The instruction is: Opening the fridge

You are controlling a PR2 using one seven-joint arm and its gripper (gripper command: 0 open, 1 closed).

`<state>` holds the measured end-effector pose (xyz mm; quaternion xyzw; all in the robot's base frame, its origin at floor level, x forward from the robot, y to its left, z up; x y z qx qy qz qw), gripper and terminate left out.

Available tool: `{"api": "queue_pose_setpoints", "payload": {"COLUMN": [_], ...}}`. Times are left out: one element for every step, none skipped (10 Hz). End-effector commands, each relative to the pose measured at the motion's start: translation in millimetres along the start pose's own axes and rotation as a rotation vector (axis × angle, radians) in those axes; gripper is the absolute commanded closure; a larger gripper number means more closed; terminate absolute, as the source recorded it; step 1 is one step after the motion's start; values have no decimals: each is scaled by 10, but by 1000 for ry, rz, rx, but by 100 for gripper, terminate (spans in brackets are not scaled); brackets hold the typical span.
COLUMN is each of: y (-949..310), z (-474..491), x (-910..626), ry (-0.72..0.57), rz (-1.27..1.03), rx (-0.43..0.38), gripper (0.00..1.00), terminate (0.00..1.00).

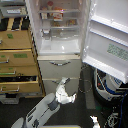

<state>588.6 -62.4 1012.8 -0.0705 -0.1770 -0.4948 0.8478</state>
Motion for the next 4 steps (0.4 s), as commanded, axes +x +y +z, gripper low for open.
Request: {"api": "queue_pose_setpoints", "payload": {"y": [832,841,853,836], "z": [267,307,373,439], "x": [-3758,-4003,-4212,-4338], "ry": [-39,-39,-34,-35], "rz": [652,691,709,713], "rx": [104,115,143,156], "gripper": [0,0,0,0], "terminate": [0,0,0,100]}}
